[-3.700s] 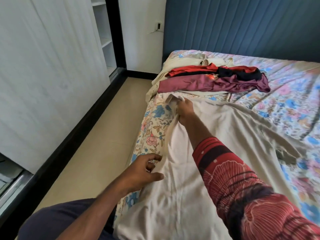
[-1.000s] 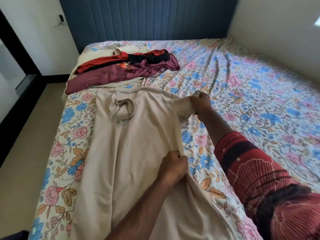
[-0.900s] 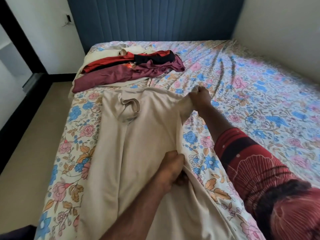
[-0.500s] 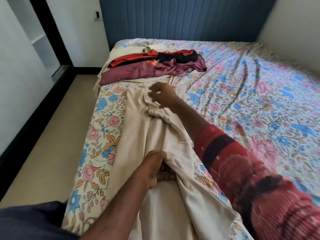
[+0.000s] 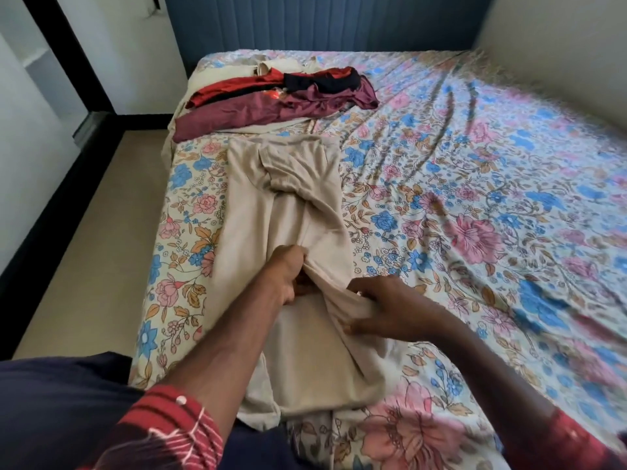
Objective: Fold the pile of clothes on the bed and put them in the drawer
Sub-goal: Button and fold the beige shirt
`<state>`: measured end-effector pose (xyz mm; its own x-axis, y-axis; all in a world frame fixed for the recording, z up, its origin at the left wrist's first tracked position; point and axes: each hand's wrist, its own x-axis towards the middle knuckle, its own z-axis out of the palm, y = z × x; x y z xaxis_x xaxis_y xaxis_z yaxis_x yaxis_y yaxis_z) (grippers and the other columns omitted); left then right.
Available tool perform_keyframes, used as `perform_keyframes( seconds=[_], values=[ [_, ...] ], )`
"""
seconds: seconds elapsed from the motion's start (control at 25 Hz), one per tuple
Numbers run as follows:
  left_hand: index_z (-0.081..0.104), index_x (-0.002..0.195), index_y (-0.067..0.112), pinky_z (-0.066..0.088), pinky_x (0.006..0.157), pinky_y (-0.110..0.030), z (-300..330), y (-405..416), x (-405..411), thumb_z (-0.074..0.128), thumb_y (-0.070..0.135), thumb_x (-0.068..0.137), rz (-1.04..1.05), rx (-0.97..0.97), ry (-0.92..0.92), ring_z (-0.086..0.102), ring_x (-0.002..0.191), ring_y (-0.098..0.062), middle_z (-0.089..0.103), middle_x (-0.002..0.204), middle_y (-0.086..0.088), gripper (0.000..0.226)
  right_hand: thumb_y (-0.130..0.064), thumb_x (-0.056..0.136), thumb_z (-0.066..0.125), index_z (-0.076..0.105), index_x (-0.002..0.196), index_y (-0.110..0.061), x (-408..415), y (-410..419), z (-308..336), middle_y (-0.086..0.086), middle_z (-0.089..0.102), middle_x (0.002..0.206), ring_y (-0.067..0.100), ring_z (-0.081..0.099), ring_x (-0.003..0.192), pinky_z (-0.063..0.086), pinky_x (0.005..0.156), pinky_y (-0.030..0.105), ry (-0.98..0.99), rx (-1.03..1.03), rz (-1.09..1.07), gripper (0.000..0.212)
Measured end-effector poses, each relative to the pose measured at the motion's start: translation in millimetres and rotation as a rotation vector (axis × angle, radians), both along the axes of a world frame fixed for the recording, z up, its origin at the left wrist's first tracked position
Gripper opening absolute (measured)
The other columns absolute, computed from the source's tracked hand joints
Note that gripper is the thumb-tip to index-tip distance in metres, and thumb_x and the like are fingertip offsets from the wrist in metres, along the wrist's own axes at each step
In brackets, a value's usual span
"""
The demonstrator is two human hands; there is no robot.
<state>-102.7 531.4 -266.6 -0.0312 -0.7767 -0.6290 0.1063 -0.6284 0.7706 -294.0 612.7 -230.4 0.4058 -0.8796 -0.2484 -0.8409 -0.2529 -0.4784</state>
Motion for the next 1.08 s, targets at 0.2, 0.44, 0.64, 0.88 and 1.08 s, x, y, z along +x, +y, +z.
perform_keyframes(
  seconds=[0.2, 0.44, 0.64, 0.88, 1.08],
  values=[
    [0.066, 0.111, 0.003, 0.061, 0.059, -0.041, -2, 28, 3, 0.073, -0.001, 0.084, -0.066, -0.065, 0.005, 0.07, 0.072, -0.029, 0.074, 0.092, -0.019, 0.028, -0.023, 0.09, 0.061, 0.049, 0.132, -0.027, 35, 50, 8, 0.002, 0.069, 0.108, 0.026, 0.067, 0.093, 0.053, 0.076, 0.037, 0.21, -0.242, 0.06, 0.044],
    [0.061, 0.103, 0.007, 0.055, 0.075, -0.044, -6, 85, 30, 0.06, -0.018, 0.075, -0.067, -0.063, -0.106, 0.064, 0.081, -0.029, 0.067, 0.092, -0.017, 0.037, -0.044, 0.096, 0.056, 0.058, 0.121, -0.031, 86, 101, 24, -0.005, 0.069, 0.102, 0.018, 0.067, 0.088, 0.056, 0.079, 0.038, -0.037, -0.157, 0.182, 0.028],
    [0.057, 0.109, 0.007, 0.062, 0.059, -0.038, 11, 132, 86, 0.069, -0.004, 0.088, -0.396, -0.175, -0.311, 0.073, 0.068, -0.026, 0.072, 0.095, -0.023, 0.027, -0.017, 0.095, 0.065, 0.068, 0.12, -0.03, 23, 38, -3, -0.014, 0.07, 0.108, 0.007, 0.067, 0.092, 0.059, 0.085, 0.038, 0.008, -0.329, 0.116, 0.029],
    [0.061, 0.119, 0.038, 0.047, 0.08, -0.034, -8, 113, 202, 0.074, 0.008, 0.076, -1.137, -1.302, -1.535, 0.057, 0.098, -0.018, 0.06, 0.114, 0.0, 0.055, -0.027, 0.094, 0.065, 0.035, 0.154, -0.045, -22, 13, -40, -0.015, 0.009, 0.171, 0.004, -0.002, 0.157, 0.01, 0.126, 0.049, 0.256, -0.328, 0.692, 0.069],
    [0.053, 0.134, 0.044, 0.036, 0.102, -0.039, -28, 111, 208, 0.044, 0.038, 0.097, -1.47, -1.487, -1.346, 0.048, 0.131, -0.016, 0.049, 0.15, 0.003, 0.039, -0.027, 0.1, 0.059, 0.042, 0.154, -0.04, -13, 10, -53, -0.01, 0.026, 0.168, 0.012, 0.013, 0.158, 0.016, 0.126, 0.057, 0.105, -0.416, 0.904, 0.058]
  ],
)
